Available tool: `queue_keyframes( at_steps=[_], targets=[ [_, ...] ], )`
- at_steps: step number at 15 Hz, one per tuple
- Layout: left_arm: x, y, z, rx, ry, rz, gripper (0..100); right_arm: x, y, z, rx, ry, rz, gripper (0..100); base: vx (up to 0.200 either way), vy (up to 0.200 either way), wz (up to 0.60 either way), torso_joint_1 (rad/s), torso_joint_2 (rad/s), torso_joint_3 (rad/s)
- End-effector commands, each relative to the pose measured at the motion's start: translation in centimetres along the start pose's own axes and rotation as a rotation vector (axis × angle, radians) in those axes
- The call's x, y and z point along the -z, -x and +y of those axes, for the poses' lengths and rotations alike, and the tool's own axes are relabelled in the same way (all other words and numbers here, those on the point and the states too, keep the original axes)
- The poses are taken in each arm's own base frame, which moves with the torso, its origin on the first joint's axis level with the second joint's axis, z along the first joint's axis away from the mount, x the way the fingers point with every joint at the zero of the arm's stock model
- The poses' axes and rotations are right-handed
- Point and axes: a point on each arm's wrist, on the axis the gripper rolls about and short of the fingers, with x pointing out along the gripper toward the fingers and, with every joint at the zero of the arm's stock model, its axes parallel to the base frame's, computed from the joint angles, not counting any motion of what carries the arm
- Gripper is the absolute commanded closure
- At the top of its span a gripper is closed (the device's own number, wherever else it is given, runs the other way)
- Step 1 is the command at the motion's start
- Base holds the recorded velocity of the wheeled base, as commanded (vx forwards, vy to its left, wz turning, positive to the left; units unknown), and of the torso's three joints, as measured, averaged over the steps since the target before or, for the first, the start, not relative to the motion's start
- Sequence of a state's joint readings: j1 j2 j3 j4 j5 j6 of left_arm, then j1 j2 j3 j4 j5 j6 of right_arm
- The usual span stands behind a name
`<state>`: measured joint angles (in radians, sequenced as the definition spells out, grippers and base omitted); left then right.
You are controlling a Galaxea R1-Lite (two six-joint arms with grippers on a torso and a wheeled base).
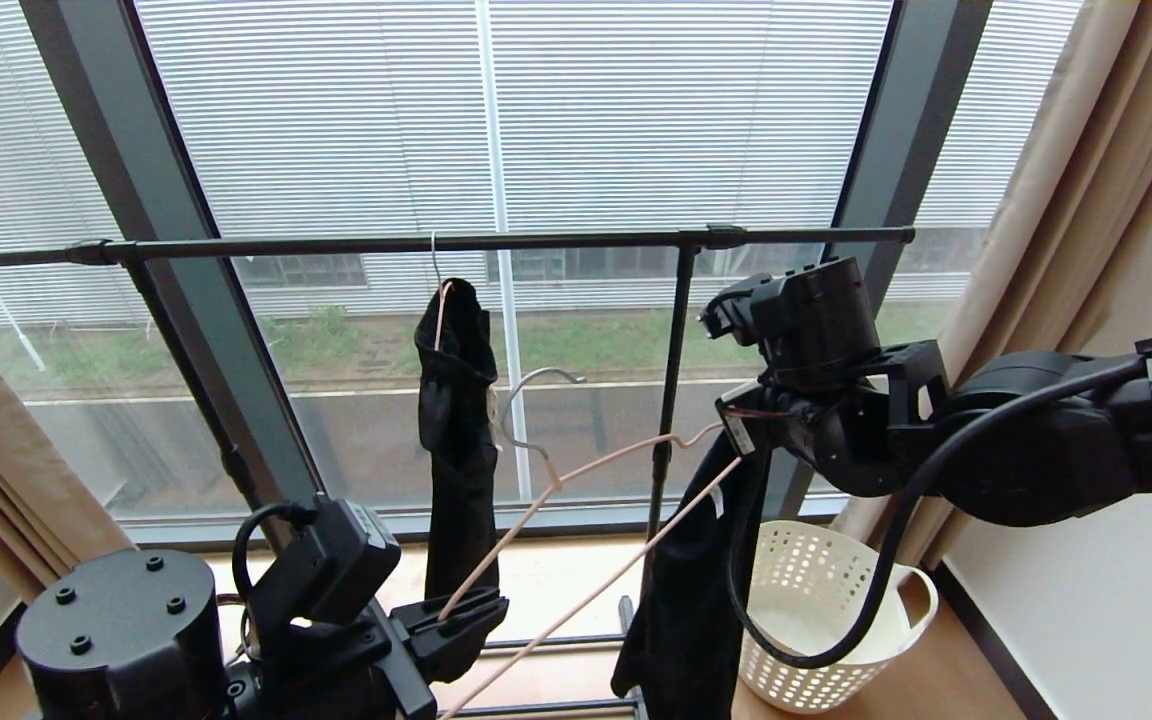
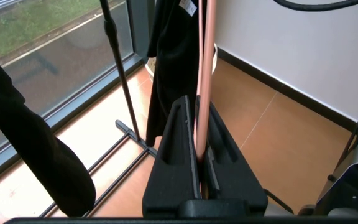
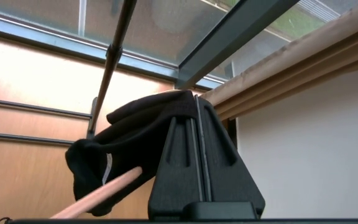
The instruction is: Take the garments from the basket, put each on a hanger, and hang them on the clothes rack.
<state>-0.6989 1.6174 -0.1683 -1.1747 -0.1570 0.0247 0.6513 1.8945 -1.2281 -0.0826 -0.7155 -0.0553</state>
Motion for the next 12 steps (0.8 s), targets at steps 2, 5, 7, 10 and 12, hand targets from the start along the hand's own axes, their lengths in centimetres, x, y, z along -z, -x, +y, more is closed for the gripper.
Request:
queue_keyframes(
  at_steps=[2, 5, 7, 10, 12],
  targets=[
    [0.1, -0.2, 0.1, -0.003, 0.004, 0.008, 100, -0.2, 0.7, 0.1, -0.012, -0.002, -0.017, 100, 0.0, 0.0, 0.0, 0.0, 0.0, 0.0],
    [0.1, -0.2, 0.1, -0.003, 0.007, 0.009, 100, -0.1, 1.5, 0.6, -0.032, -0.003, -0.047, 100, 0.0, 0.0, 0.0, 0.0, 0.0, 0.0],
    [0.2, -0.3, 0.1, -0.006, 0.007, 0.009, 100, -0.1, 2.3, 0.7, -0.047, 0.0, -0.059, 100, 0.0, 0.0, 0.0, 0.0, 0.0, 0.0],
    [0.2, -0.3, 0.1, -0.006, 0.008, 0.014, 100, 0.0, 3.5, 1.3, -0.076, 0.013, -0.075, 100, 0.0, 0.0, 0.0, 0.0, 0.0, 0.0],
    [0.3, -0.4, 0.2, -0.007, 0.009, 0.017, 100, 0.0, 4.0, 1.4, -0.086, 0.016, -0.081, 100, 0.0, 0.0, 0.0, 0.0, 0.0, 0.0]
  ],
)
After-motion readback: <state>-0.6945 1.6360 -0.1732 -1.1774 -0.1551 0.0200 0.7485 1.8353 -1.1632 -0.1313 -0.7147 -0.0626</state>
